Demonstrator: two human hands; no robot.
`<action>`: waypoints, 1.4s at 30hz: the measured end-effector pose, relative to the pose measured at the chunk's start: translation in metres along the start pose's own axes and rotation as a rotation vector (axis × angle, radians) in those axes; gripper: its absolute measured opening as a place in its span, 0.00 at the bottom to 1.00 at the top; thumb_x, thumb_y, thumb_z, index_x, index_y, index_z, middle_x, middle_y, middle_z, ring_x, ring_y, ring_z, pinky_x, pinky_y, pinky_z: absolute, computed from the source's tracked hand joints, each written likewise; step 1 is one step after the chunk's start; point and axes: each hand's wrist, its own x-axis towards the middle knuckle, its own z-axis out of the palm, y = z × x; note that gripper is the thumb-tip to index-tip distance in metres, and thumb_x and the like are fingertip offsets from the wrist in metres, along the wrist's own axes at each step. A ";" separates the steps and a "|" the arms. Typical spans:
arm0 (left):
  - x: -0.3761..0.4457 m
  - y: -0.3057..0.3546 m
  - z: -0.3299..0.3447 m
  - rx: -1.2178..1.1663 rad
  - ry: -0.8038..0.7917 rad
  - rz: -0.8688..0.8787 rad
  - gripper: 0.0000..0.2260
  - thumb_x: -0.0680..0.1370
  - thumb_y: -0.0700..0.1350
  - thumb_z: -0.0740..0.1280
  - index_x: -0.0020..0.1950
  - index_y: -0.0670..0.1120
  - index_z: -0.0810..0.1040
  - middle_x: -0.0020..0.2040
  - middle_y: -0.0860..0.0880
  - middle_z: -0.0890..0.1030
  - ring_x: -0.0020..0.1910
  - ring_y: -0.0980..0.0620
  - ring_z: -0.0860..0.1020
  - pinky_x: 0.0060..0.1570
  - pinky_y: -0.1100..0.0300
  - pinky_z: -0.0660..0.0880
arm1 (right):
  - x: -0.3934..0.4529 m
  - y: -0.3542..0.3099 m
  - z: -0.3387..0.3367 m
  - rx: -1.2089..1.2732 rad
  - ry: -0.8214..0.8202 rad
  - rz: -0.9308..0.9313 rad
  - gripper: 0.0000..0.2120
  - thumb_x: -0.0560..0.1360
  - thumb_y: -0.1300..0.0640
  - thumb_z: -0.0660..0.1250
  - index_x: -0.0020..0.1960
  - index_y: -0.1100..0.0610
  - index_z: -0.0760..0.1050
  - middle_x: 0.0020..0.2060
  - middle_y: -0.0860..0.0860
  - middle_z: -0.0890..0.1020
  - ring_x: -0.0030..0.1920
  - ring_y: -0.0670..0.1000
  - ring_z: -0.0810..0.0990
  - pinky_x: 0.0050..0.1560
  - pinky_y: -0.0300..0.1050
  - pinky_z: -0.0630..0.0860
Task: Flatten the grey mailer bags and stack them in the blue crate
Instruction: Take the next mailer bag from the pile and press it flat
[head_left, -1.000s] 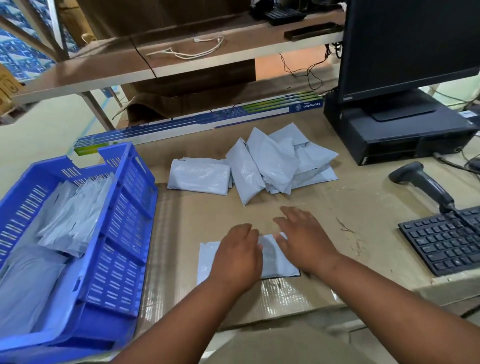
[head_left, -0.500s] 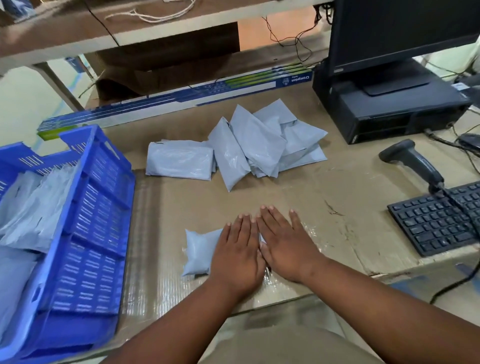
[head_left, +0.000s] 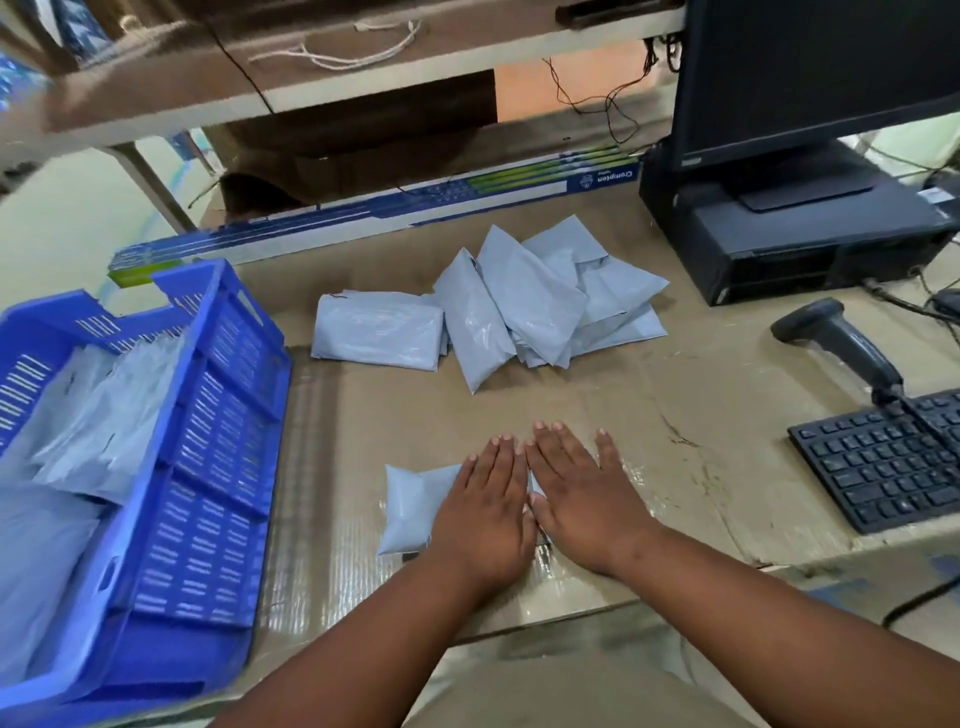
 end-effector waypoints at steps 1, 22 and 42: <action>0.000 -0.003 -0.004 -0.004 0.008 0.000 0.32 0.84 0.54 0.48 0.86 0.41 0.53 0.86 0.41 0.53 0.86 0.44 0.51 0.82 0.42 0.55 | 0.000 -0.001 -0.003 -0.008 0.031 0.009 0.34 0.84 0.39 0.45 0.85 0.54 0.58 0.85 0.53 0.56 0.85 0.55 0.52 0.80 0.71 0.48; -0.042 -0.062 0.001 -0.010 0.132 -0.133 0.30 0.84 0.53 0.54 0.84 0.41 0.62 0.85 0.40 0.59 0.85 0.43 0.55 0.82 0.41 0.55 | 0.023 -0.072 0.002 -0.076 0.076 -0.235 0.30 0.86 0.47 0.50 0.84 0.61 0.59 0.84 0.58 0.60 0.84 0.57 0.55 0.83 0.63 0.50; -0.066 -0.083 -0.016 0.037 0.100 -0.195 0.31 0.85 0.60 0.51 0.86 0.48 0.57 0.87 0.45 0.51 0.86 0.45 0.46 0.82 0.35 0.49 | 0.027 -0.078 -0.013 0.033 0.011 -0.239 0.33 0.86 0.38 0.45 0.86 0.54 0.55 0.86 0.53 0.51 0.86 0.52 0.47 0.83 0.63 0.44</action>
